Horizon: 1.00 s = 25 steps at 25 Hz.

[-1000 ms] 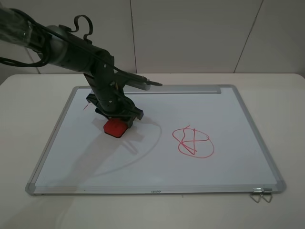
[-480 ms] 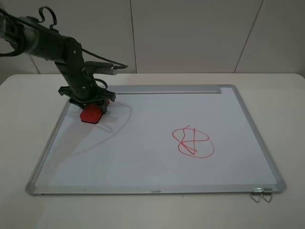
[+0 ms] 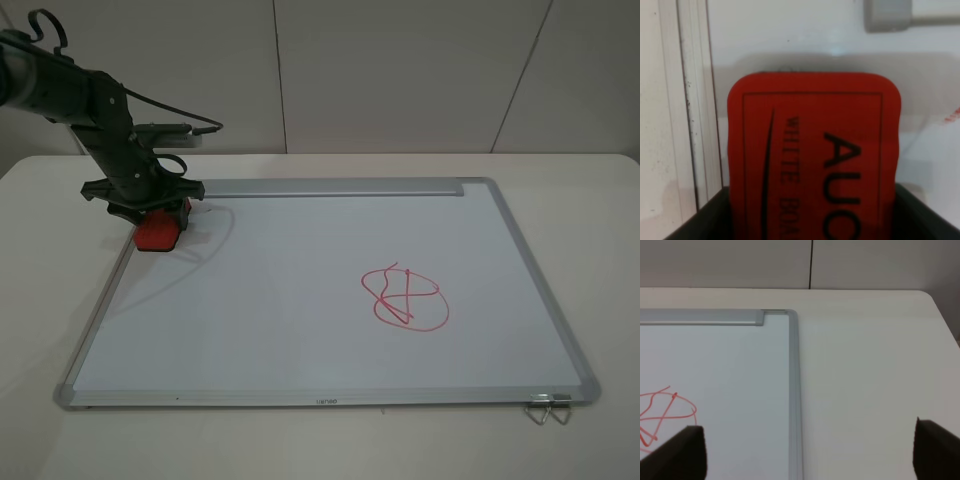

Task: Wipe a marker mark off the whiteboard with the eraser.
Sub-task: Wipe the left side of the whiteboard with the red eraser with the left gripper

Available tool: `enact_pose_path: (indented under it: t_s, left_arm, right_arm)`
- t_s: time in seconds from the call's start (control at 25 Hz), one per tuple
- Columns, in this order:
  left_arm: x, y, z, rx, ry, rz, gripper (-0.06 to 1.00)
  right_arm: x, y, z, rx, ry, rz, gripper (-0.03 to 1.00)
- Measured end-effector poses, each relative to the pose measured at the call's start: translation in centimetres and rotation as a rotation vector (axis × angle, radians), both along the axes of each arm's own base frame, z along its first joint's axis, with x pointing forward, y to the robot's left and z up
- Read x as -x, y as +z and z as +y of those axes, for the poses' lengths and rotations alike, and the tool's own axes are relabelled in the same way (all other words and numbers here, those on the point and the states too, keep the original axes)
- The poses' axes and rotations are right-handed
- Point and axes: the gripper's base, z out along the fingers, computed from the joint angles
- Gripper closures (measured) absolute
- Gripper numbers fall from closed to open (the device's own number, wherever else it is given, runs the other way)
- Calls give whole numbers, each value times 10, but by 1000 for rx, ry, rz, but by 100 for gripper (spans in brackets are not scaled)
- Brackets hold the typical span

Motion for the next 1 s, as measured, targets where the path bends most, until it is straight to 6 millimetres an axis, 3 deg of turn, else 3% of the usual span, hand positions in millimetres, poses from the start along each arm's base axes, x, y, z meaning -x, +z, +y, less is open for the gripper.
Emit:
enact_pose_path:
  t_s: [0.24, 0.76, 1.0]
  left_arm:
    - [3, 0, -20, -12, -71, -14, 37]
    - [43, 0, -141, 11, -376, -62, 37]
    - [49, 0, -152, 14, -404, -69, 37]
  right_arm:
    - [0, 0, 0, 0, 0, 0, 26]
    - [0, 0, 0, 0, 0, 0, 26]
    - [0, 0, 0, 0, 0, 0, 26]
